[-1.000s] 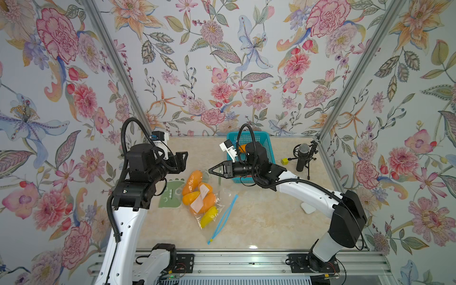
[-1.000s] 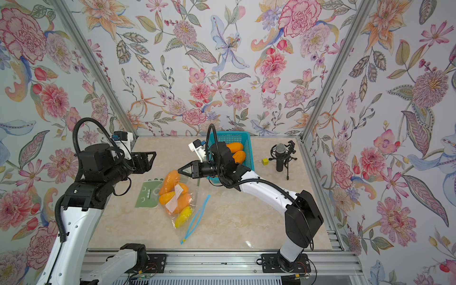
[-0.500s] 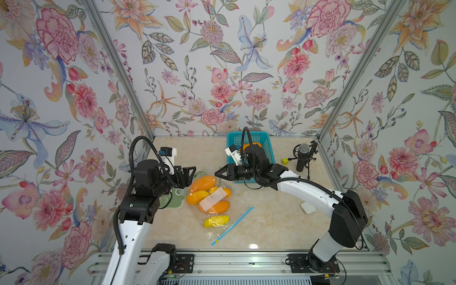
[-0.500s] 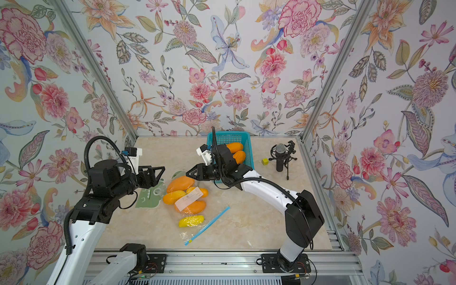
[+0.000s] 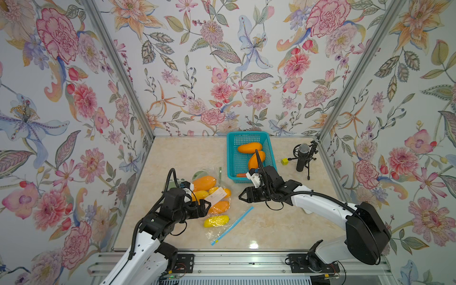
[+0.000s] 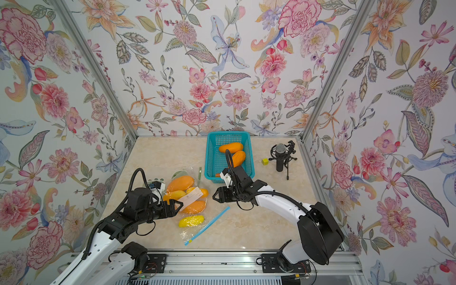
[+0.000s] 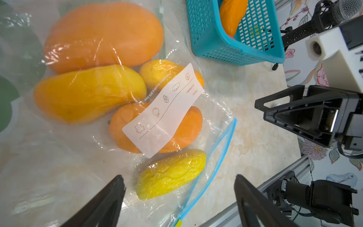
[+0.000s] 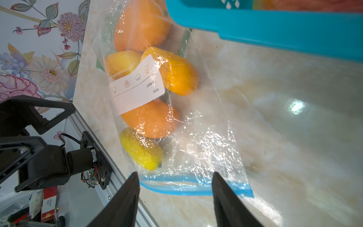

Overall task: Place the mango in a zip-top bag and seal the zipper
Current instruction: Pick up the zipper food storage bag at the center of the board.

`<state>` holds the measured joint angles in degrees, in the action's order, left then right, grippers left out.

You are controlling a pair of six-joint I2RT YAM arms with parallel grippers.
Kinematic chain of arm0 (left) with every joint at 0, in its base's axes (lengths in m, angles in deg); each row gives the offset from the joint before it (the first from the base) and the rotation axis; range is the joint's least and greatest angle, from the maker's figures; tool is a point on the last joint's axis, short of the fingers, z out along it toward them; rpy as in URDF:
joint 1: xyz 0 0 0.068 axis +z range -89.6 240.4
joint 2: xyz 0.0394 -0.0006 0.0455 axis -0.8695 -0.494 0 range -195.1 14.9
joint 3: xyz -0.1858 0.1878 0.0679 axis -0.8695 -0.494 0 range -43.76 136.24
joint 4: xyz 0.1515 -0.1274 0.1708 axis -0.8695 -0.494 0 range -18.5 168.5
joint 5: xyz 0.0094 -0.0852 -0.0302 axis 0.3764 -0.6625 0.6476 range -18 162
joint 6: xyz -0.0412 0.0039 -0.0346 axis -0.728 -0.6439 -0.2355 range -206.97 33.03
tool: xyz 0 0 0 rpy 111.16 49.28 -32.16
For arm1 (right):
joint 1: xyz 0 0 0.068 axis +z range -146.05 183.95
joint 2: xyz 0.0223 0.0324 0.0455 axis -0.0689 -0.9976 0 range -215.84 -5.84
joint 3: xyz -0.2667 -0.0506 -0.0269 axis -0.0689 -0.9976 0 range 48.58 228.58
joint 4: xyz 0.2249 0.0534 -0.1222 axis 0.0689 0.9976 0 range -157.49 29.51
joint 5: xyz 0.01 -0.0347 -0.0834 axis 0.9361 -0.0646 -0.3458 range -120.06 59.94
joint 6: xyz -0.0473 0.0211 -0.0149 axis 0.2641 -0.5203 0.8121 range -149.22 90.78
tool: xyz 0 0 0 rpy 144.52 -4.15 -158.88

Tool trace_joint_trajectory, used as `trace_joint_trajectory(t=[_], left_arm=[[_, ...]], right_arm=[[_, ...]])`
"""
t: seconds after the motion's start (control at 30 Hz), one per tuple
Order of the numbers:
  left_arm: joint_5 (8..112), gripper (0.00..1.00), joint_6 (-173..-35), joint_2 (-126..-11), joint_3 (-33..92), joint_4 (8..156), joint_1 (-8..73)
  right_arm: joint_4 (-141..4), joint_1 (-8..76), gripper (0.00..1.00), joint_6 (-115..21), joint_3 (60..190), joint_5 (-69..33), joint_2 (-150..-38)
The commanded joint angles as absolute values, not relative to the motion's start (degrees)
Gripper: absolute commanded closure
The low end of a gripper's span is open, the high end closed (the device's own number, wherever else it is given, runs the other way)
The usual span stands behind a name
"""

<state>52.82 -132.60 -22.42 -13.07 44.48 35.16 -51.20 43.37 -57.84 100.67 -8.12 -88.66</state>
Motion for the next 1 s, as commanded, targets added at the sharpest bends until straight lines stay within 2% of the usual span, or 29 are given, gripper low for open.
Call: trace_joint_trajectory(t=[0.0, 0.27, 0.63, 0.73, 0.8, 0.9, 0.97], left_arm=[[55.8, 0.12, -140.0, -20.2, -16.1, 42.3, 33.9], [55.9, 0.13, -139.9, -22.0, -20.2, 45.2, 33.2], [56.1, 0.13, -139.0, -24.1, -19.3, 47.0, 33.2], [56.5, 0.14, -139.1, -23.6, -18.8, 46.2, 33.2], [56.9, 0.14, -139.2, -22.9, -18.2, 45.6, 33.2], [57.3, 0.14, -138.8, -22.8, -17.0, 45.4, 33.2], [57.6, 0.14, -138.0, -23.4, -15.5, 45.7, 33.2]], right_arm=[[-50.3, 39.7, 0.37, -56.0, 97.1, -9.2, -87.2], [-60.3, 37.0, 0.36, -58.6, 90.0, -2.7, -92.2], [-80.1, 39.5, 0.4, -64.0, 85.5, 7.6, -100.7], [-83.5, 40.4, 0.54, -65.5, 85.8, 9.0, -102.2], [-83.8, 40.7, 0.75, -65.8, 86.3, 9.8, -101.5], [-83.6, 40.8, 1.0, -66.9, 86.8, 10.9, -98.7], [-83.3, 42.4, 1.0, -68.1, 87.3, 11.5, -95.7]])
